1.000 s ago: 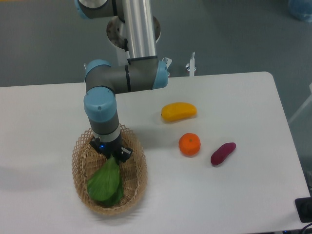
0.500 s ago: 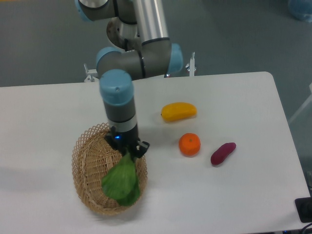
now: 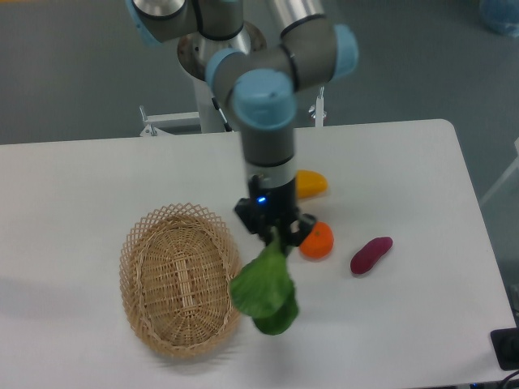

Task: Pick up the green vegetable from the basket
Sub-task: 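Lift the bok choy out of the basket toward the tangerine, then hold the bok choy raised above the sweet potato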

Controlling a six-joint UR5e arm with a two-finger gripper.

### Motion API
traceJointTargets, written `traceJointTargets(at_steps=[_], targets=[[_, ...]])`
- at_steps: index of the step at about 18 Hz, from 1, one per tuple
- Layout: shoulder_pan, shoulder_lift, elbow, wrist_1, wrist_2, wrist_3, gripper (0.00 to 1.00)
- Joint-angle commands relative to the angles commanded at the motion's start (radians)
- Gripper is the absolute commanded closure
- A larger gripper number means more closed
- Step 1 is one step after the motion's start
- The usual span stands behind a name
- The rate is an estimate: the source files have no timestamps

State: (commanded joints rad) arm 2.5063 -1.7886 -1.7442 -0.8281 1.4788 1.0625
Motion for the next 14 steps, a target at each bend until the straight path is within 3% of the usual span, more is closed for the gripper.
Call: traceJointTargets(at_steps=[3,9,11,14], targets=[[0.049,0.023,0.038,-0.086,-0.011,0.086,0.65],[0.123,0.051,0.178,-0.342,-0.046,0.201,0.65],[0.134,0.052,0.195,-0.376,-0.046,0.211,0.66],[0.135,0.055,0.212,-0.382,-0.041,0.214,0.66]])
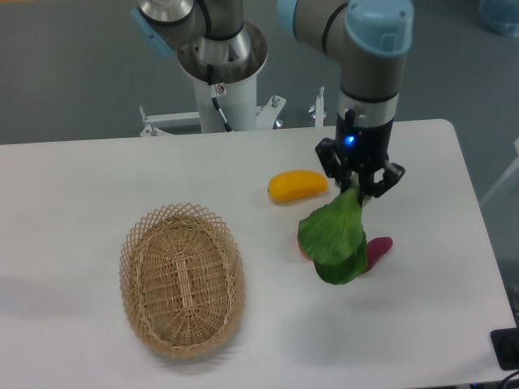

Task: Pick up the green vegetable from the basket
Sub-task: 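Hold the bok choy raised above the sweet potato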

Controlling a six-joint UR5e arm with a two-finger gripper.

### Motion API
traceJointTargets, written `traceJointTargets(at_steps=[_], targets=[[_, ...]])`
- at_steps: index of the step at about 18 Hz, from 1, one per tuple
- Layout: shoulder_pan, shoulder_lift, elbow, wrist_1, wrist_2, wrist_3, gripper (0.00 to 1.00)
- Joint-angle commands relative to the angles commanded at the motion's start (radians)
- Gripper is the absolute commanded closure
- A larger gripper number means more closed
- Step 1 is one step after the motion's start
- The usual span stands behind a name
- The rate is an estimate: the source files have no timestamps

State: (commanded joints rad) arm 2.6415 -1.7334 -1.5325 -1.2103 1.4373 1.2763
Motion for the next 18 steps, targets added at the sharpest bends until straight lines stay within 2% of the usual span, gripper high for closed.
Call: traceJointTargets(at_steps=[18], targets=[[0.012,0.003,0.012,0.006,0.005,0.0,0.66]])
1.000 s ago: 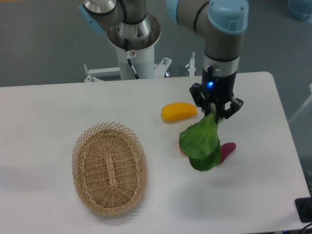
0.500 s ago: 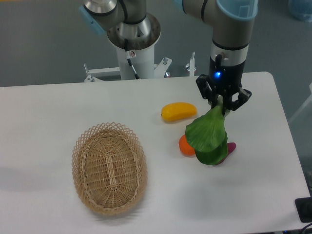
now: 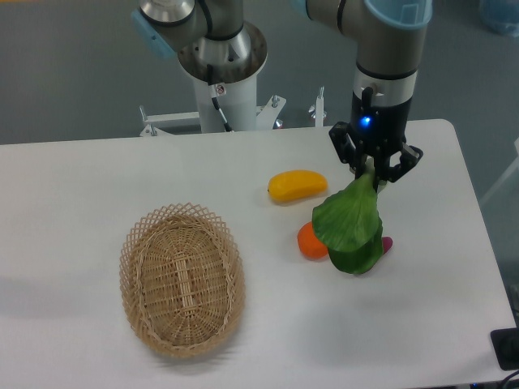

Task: Pick up the green vegetable from the basket
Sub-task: 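Hold the bok choy raised above the sweet potato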

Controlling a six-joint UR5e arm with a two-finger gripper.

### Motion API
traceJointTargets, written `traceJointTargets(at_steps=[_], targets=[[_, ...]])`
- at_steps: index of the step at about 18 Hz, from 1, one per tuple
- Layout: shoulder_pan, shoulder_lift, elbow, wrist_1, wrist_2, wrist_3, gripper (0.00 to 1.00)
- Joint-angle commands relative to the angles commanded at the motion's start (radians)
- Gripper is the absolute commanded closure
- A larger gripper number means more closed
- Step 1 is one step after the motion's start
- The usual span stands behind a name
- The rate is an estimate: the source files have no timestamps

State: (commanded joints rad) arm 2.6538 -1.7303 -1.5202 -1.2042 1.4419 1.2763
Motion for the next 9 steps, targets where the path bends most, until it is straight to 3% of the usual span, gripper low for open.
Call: traceJointTargets(at_steps=[9], targets=[[-0.002,-0.006,-0.002,0.008,0.002,0.0,0.66]])
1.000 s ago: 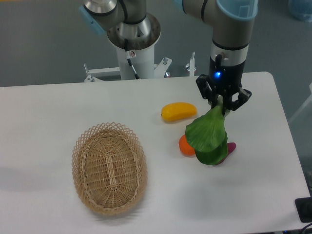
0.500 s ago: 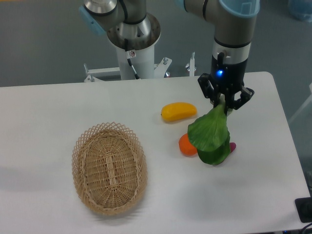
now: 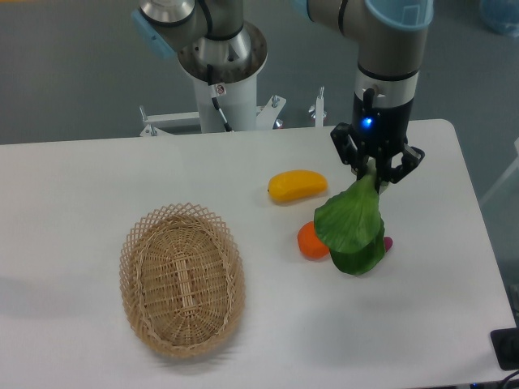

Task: Pick up the green vegetable from the basket
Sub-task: 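Hold the bok choy raised above the sweet potato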

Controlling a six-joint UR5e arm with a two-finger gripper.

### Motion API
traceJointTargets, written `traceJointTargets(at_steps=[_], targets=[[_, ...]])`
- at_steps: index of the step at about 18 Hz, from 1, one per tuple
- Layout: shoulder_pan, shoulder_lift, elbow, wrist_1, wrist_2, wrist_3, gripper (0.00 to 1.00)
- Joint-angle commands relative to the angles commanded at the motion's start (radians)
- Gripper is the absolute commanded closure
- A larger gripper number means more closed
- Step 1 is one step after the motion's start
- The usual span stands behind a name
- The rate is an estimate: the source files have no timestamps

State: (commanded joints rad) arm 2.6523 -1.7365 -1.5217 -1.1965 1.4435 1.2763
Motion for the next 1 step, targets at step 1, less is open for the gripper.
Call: traceJointTargets(at_steps=[1], targets=[[0.0,0.0,0.0,0.0,0.0,0.0,0.66]])
